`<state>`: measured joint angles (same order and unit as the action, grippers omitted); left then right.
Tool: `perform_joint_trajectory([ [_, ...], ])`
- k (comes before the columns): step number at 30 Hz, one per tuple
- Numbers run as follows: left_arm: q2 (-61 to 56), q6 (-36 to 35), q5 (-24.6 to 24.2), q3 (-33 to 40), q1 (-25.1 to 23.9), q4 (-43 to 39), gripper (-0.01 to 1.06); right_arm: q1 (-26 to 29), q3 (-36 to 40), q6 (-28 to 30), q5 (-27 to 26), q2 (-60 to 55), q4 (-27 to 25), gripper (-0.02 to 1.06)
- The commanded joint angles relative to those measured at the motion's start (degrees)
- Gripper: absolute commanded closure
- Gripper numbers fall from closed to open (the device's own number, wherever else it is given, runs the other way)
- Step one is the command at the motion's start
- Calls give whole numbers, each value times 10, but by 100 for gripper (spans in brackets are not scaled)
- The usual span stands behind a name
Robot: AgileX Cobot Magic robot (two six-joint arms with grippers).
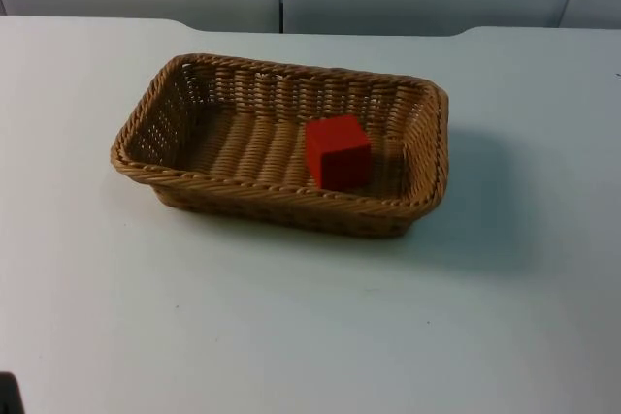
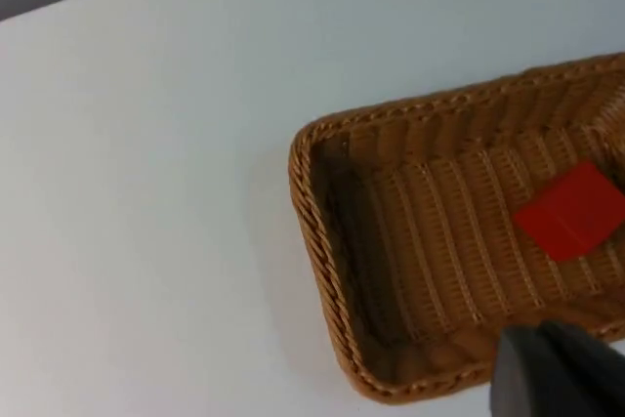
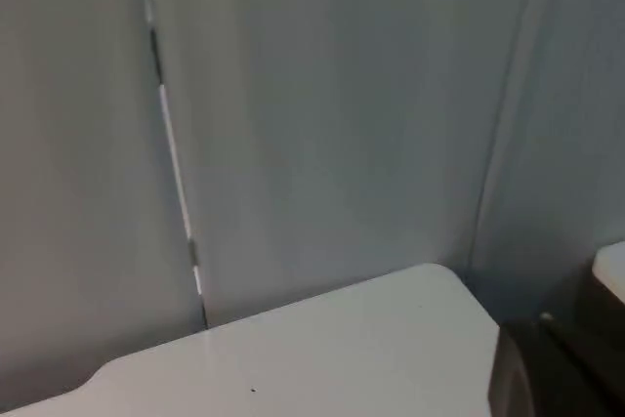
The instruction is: Pick up the basket with the left hand and place the cube into the basket with the right hand.
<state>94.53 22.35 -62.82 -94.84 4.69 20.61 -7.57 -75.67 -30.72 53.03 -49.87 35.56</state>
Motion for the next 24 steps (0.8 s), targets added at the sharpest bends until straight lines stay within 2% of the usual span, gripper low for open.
perform_joint_trajectory([
  [1, -74, 1, 20, 69, 1, 2, 104, 5, 2, 5, 44, 49, 7, 105],
  [3, -165, -1, 74, 154, 1, 5, 104, 5, 2, 44, 69, 88, -1, 105],
  [5, -253, -4, 128, 239, 1, 19, 104, 5, 5, 81, 87, 128, -31, 105],
  [6, -253, -4, 128, 239, 1, 19, 104, 5, 5, 81, 87, 128, -31, 105],
  [8, -353, -4, 174, 324, 1, 29, 104, 5, 24, 133, 90, 170, -65, 105],
  [10, -444, -4, 196, 391, 1, 22, 104, 5, 67, 157, 95, 221, -84, 105],
  [11, -444, -4, 196, 391, 1, 22, 104, 5, 67, 157, 95, 221, -84, 105],
  [14, -578, -10, 182, 474, 1, -12, 104, 5, 161, 155, 101, 309, -111, 105],
  [16, -671, -41, 166, 510, 1, -48, 104, 5, 233, 155, 97, 372, -126, 105],
  [17, -671, -41, 166, 510, 1, -48, 104, 5, 233, 155, 97, 372, -126, 105],
  [20, -791, -94, 111, 537, 1, -91, 104, 5, 316, 158, 97, 467, -156, 105],
  [21, -846, -118, 67, 541, 1, -103, 104, 5, 344, 168, 97, 499, -189, 105],
  [22, -846, -118, 67, 541, 1, -103, 104, 5, 344, 168, 97, 499, -189, 105],
  [23, -875, -123, 45, 544, 1, -109, 104, 5, 357, 187, 107, 499, -213, 105],
  [24, -912, -123, 30, 548, 1, -120, 104, 4, 358, 212, 140, 499, -230, 105],
])
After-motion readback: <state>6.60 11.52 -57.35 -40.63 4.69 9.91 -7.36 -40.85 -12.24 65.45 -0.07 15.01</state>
